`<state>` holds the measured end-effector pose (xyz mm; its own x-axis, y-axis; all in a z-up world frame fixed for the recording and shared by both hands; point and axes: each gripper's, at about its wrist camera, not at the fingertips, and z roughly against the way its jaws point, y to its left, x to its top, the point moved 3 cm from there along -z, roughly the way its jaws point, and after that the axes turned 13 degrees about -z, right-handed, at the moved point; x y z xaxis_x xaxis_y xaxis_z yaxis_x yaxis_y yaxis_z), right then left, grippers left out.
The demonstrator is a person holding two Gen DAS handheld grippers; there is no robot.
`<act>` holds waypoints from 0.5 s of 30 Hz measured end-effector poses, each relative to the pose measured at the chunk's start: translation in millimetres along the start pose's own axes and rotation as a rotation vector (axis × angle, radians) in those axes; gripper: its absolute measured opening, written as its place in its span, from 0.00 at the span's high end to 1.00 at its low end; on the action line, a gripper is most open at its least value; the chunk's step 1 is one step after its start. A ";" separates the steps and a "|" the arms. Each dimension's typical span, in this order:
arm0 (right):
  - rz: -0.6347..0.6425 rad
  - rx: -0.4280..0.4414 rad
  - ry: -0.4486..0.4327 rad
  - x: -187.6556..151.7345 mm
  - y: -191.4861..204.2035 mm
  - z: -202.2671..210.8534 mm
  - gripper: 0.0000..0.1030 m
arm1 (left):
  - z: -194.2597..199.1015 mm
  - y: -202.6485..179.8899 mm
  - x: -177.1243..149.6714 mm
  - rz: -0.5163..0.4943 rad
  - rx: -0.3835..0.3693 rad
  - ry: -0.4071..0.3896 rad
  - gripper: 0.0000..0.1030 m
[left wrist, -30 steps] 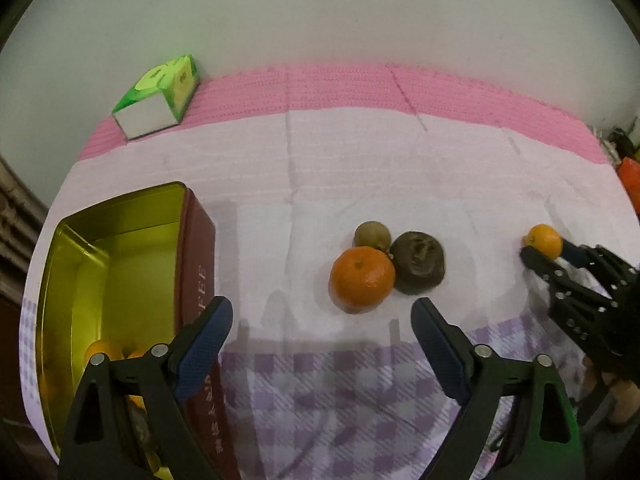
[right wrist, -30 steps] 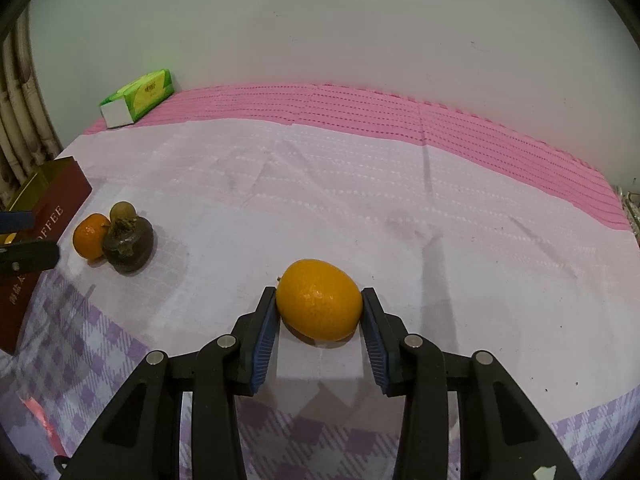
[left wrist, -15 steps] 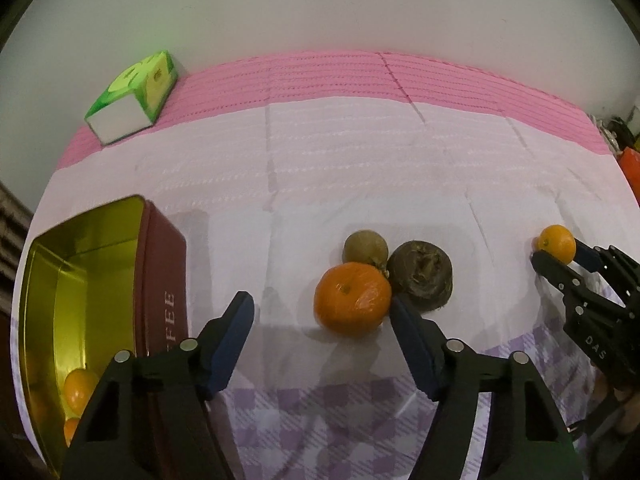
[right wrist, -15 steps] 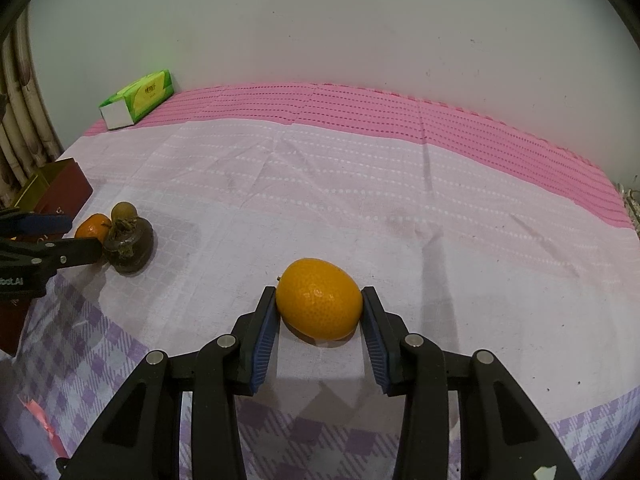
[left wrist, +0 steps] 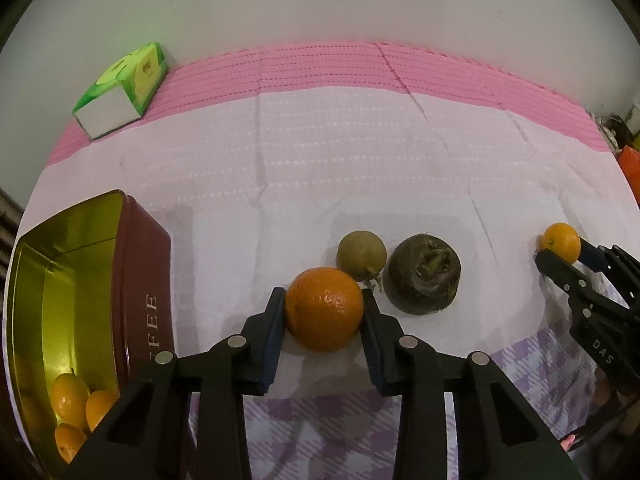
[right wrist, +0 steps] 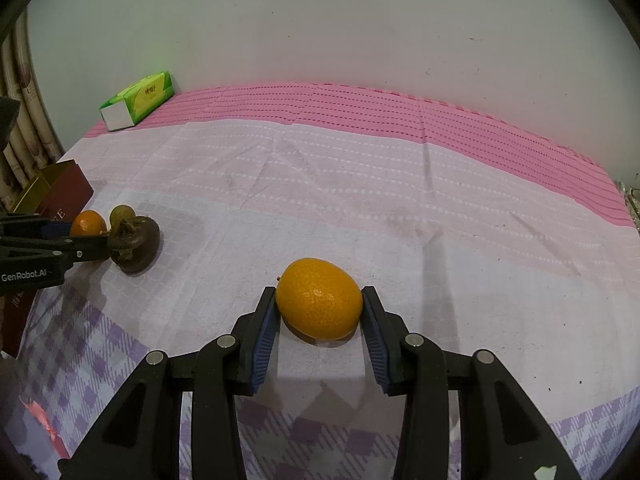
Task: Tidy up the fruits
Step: 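Grasp the tangerine with the left gripper while the right holds the yellow orange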
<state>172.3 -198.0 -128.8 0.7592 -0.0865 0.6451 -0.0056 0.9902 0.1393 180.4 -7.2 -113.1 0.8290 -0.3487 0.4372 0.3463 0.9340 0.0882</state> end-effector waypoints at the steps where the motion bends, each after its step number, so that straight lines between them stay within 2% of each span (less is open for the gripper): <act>1: 0.000 0.000 0.000 0.0 0.0 0.0 0.62 | 0.6 0.1 -0.6 0.002 -0.004 -0.002 0.65; 9: 0.000 0.000 0.000 0.0 -0.2 -0.4 0.62 | 11.9 0.4 -7.7 0.012 -0.010 -0.015 0.65; 15: 0.002 -0.005 -0.001 -0.7 0.4 -0.4 0.62 | 28.3 -0.4 -14.7 0.015 0.014 -0.025 0.65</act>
<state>172.1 -197.5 -129.5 0.7586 -0.0842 0.6461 -0.0042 0.9910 0.1341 155.7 -0.2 -94.2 0.8230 -0.3326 0.4605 0.3275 0.9402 0.0938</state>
